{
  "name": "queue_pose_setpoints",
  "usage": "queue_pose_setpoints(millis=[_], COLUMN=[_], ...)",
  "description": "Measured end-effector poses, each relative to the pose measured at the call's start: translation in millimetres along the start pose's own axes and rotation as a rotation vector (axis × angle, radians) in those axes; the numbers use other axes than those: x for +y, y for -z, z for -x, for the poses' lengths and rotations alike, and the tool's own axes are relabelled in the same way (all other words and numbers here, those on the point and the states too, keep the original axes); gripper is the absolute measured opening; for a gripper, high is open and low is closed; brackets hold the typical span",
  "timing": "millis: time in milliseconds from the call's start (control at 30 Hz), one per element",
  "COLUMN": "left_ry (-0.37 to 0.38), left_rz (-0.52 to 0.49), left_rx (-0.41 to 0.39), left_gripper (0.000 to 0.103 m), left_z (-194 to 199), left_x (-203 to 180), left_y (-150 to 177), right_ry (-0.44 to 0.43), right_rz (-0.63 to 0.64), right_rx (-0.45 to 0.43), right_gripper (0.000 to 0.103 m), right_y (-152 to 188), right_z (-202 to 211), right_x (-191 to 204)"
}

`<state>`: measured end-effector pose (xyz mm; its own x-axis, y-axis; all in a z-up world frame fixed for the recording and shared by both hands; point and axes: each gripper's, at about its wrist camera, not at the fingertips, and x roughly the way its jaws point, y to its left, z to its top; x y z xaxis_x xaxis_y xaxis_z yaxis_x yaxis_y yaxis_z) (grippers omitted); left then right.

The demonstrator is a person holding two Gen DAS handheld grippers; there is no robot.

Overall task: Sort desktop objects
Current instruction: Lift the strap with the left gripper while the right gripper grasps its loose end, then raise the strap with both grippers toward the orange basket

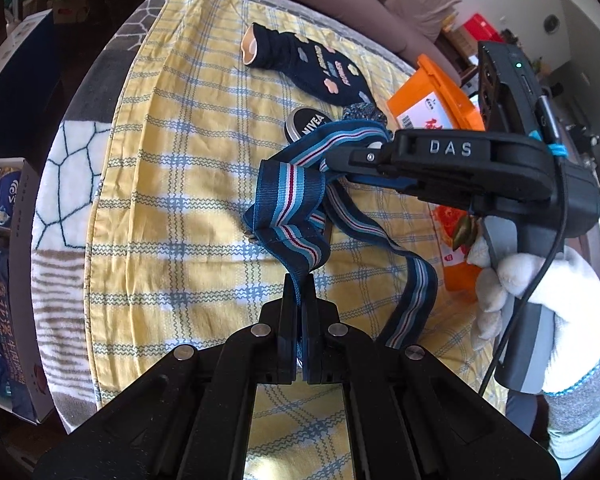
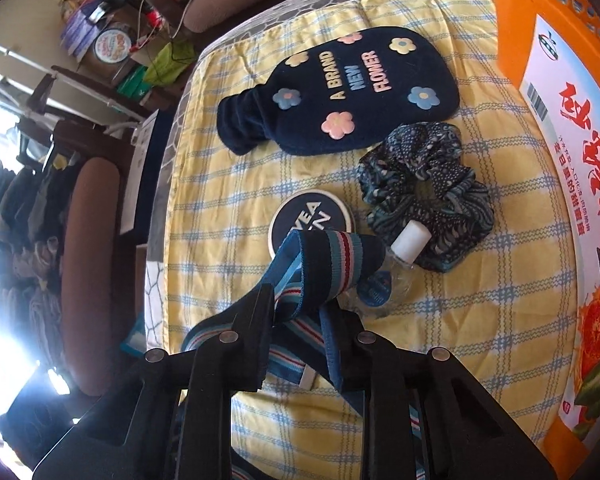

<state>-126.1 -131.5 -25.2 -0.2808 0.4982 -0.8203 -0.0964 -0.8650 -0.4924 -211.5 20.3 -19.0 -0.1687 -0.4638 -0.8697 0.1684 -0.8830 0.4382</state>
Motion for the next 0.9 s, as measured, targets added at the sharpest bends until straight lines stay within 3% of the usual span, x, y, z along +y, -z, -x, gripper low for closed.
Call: queue_pose_setpoints(millis=[133,367,467,533,767,900], left_ry=[-0.007,-0.027,-0.023,-0.018,0.02,0.018], left_rz=[-0.005,-0.015,-0.009,-0.007,0.004,-0.005], left_rx=[0.001,0.007,0.004,0.002,-0.006,-0.009], left_gripper=[0.001,0.001,0.001,0.001,0.001,0.001], left_z=[-1.4,-4.4,-3.3,-2.7,-2.8,-2.3], left_x=[-1.9,-2.7,-0.6,0.0,-0.4,-2.4], left_y=[0.5,2.5,1.7,0.5,-1.5,-1.3], right_ry=[0.083,0.036,0.001,-0.029,-0.47,-0.641], right_rz=[0.118,0.032,0.003,-0.007,-0.156,-0.136], right_rx=[0.015,-0.011,0.002,-0.001,-0.034,-0.117], right_gripper=[0.031,0.031,0.018,0.018,0.015,0.016], right_y=[12.2,-4.5,-8.2,-6.9,-2.1,-5.8], right_z=[0.2,-4.2,-13.0,-15.6,-17.8,-5.8], right_x=[14.7,15.4,11.3,7.8,-10.2,-0.7])
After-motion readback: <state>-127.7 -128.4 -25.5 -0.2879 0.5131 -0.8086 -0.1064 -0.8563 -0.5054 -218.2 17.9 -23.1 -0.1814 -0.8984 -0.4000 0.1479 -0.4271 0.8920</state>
